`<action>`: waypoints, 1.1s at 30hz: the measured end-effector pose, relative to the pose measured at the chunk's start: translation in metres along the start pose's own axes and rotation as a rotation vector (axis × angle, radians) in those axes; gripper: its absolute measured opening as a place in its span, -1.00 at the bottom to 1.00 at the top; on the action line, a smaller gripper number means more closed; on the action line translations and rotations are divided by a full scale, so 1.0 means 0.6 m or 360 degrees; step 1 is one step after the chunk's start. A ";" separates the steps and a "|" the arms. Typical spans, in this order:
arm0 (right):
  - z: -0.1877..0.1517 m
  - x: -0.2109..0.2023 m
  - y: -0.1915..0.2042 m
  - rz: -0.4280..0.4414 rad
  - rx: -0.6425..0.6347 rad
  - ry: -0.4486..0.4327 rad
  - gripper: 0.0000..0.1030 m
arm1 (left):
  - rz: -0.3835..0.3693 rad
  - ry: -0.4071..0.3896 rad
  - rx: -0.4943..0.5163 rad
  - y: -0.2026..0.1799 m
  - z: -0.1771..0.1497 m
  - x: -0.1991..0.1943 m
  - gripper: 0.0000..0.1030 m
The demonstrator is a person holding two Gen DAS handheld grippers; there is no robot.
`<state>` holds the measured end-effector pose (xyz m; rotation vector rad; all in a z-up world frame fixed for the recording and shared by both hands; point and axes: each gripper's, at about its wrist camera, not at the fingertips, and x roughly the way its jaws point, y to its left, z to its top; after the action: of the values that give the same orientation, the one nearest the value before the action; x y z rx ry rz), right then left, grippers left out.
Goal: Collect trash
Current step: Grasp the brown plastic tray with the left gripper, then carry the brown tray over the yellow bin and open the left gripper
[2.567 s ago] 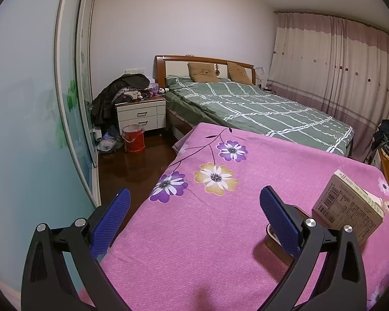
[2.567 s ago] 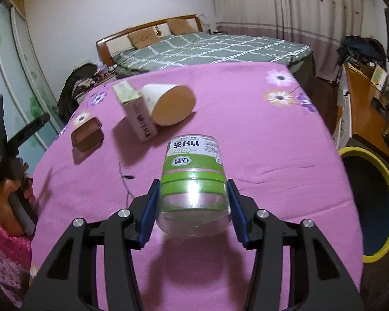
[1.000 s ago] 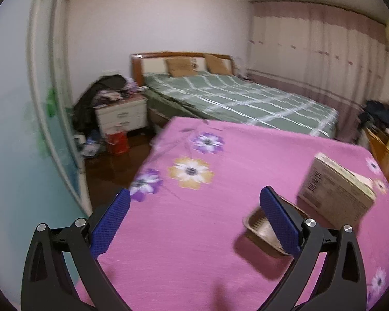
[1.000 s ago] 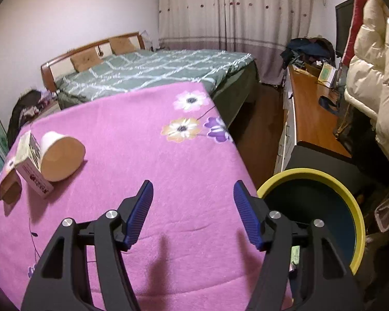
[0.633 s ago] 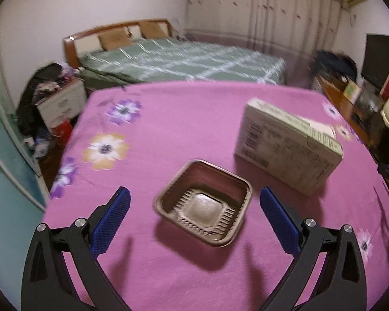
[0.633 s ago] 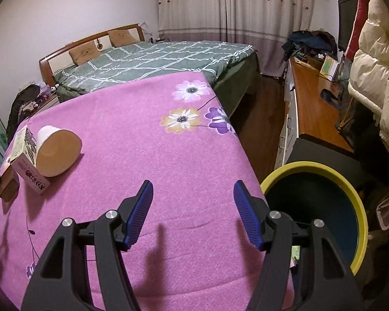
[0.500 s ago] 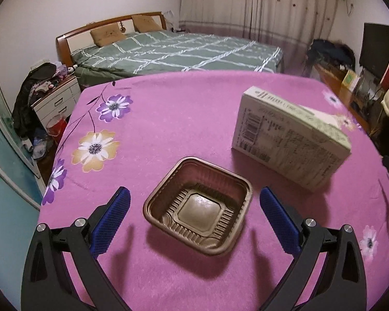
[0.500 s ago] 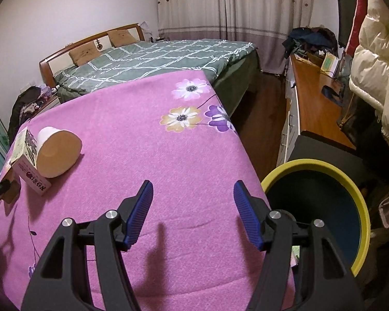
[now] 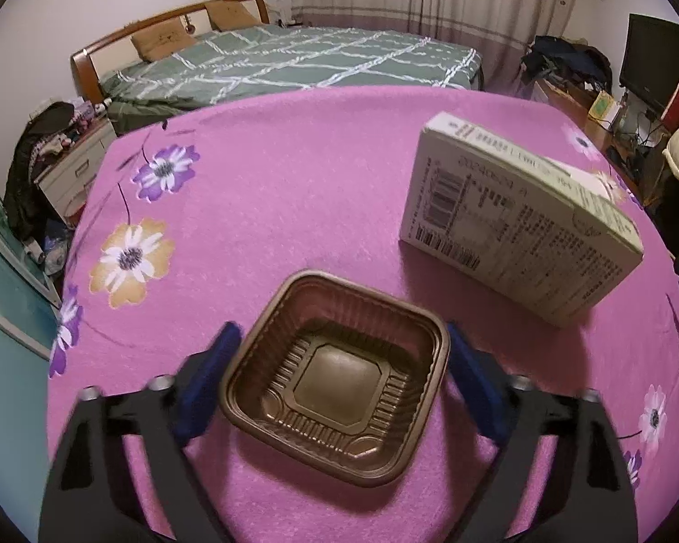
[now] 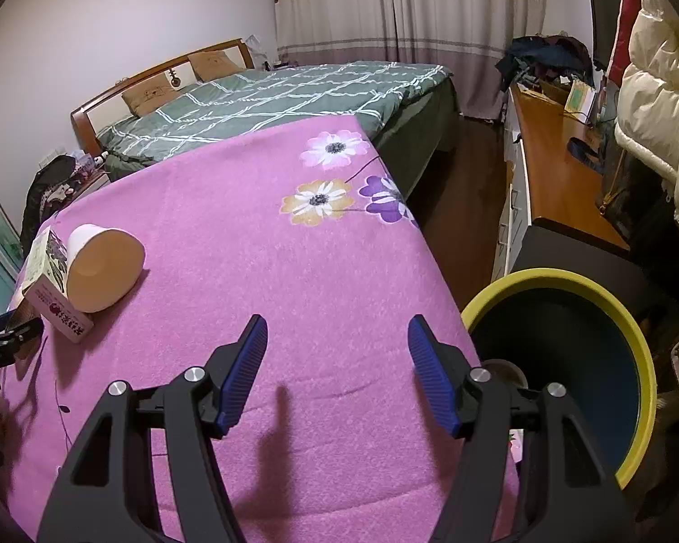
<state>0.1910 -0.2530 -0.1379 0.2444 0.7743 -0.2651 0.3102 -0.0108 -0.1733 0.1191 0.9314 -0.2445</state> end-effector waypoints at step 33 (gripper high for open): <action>-0.097 -0.242 -0.229 -0.0243 0.0311 -0.0348 0.32 | -0.0684 -0.0182 0.0647 -0.494 0.019 -0.181 0.40</action>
<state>0.0091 -0.3430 -0.0908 0.3348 0.5510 -0.5049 0.1802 -0.2823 -0.0777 0.2764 0.7758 -0.8315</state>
